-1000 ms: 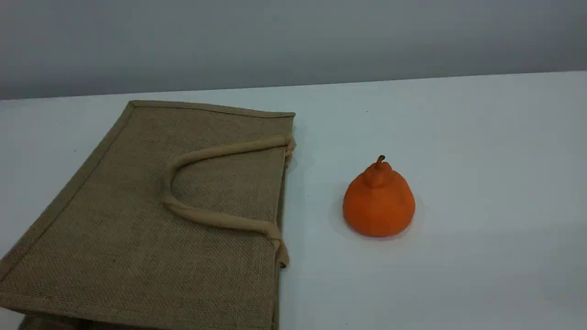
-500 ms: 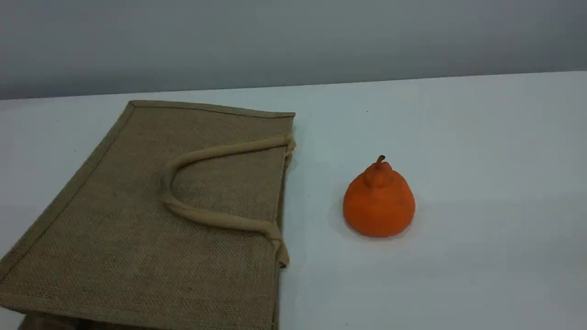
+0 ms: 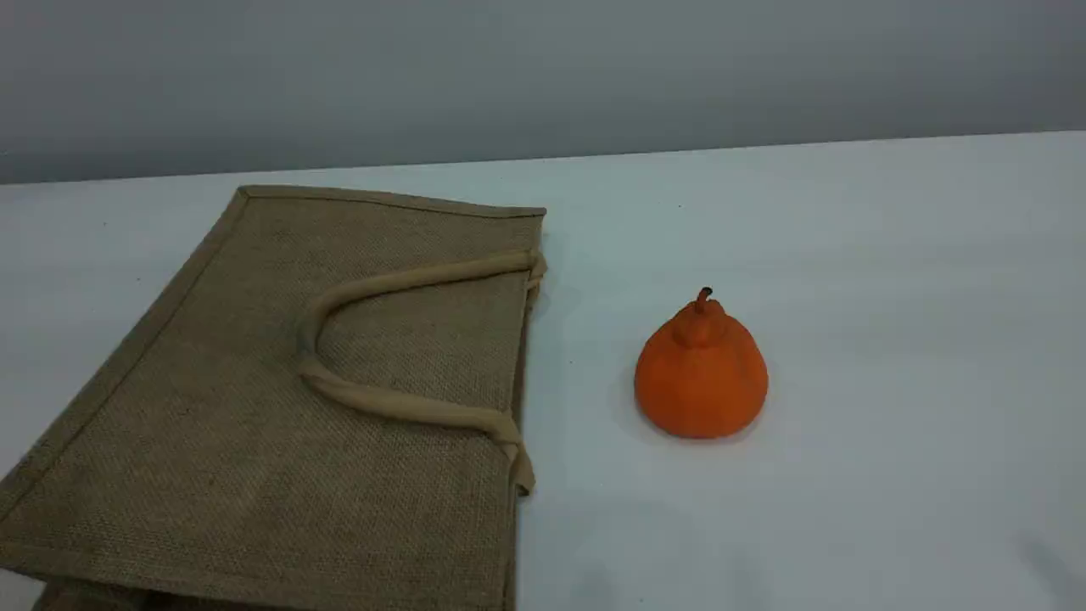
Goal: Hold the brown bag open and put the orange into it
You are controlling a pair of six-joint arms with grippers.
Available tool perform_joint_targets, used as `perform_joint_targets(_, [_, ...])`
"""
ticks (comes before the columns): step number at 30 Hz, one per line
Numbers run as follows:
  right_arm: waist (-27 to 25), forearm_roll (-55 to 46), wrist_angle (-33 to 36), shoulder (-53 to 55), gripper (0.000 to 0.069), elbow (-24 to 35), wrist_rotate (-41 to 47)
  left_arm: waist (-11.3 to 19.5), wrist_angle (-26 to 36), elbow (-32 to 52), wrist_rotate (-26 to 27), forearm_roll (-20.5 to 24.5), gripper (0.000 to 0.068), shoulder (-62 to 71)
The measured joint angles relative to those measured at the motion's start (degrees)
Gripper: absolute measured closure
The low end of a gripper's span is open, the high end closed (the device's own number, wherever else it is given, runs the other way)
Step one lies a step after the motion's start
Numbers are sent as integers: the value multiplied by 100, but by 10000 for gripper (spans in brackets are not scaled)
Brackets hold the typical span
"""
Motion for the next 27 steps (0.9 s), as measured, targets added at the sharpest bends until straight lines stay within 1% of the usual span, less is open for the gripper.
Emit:
perform_joint_targets(3, [5, 338, -417, 695, 201, 0, -268, 0, -418, 0, 22, -275, 116, 751])
perform_joint_targets(7, [11, 910, -1050, 1584, 201, 0, -658, 0, -1033, 0, 34, -312, 116, 1559])
perform_joint_targets(9, [11, 1193, -1312, 2007, 201, -26, -841, 0, -1357, 0, 34, -427, 116, 1972])
perform_joint_targets(12, [11, 1552, -1465, 2543, 201, -173, -1077, -14, -1630, -49, 121, -491, 116, 2541])
perform_joint_targets(16, [11, 1778, -1459, 3109, 201, -436, -1223, -231, -1618, -263, 224, -537, 116, 3215])
perform_joint_targets(19, [11, 1809, -1459, 3392, 201, -583, -1286, -470, -1749, -461, 224, -633, 116, 3603])
perform_joint_targets(21, [11, 1830, -1482, 3507, 201, -644, -1293, -562, -1813, -616, 224, -633, 116, 3850])
perform_joint_targets(23, [11, 1850, -1529, 3583, 201, -657, -1300, -615, -1815, -810, 219, -627, 116, 4077])
perform_joint_targets(27, [11, 1899, -1590, 3664, 201, -681, -1356, -621, -1820, -1239, 219, -627, 116, 4592])
